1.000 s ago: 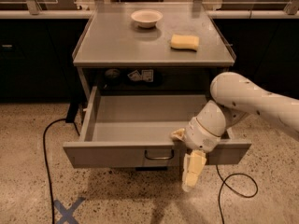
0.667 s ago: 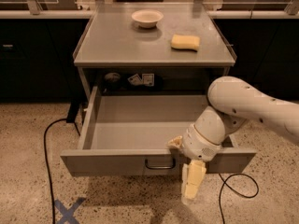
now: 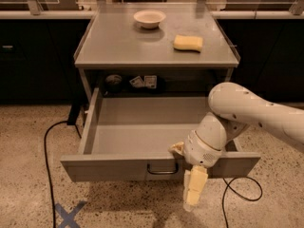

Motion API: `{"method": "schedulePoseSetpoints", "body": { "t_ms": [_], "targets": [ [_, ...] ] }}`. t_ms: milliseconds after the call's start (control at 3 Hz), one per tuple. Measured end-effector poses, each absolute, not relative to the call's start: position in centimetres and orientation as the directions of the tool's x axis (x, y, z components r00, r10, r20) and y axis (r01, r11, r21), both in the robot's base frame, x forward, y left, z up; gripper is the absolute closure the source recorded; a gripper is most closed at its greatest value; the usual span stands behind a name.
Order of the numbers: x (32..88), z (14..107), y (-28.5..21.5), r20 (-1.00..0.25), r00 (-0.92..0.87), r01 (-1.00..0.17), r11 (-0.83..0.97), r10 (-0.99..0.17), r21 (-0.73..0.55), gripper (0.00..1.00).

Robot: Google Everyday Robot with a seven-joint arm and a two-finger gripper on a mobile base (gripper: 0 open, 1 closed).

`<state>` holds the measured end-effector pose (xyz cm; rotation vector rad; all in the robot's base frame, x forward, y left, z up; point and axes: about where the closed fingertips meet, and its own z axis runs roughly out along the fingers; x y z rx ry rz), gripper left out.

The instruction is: Open top drawer

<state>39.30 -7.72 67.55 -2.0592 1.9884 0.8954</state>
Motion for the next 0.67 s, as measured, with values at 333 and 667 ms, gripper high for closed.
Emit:
{"method": "schedulePoseSetpoints", "body": {
  "t_ms": [333, 667],
  "targets": [
    [38.5, 67.7, -7.8, -0.503, -0.060, -0.941, -0.119, -0.862, 0.316, 0.00],
    [35.6, 68.8, -8.3, -0.507, -0.099, -0.925, -0.109, -0.856, 0.364, 0.00]
  ]
}}
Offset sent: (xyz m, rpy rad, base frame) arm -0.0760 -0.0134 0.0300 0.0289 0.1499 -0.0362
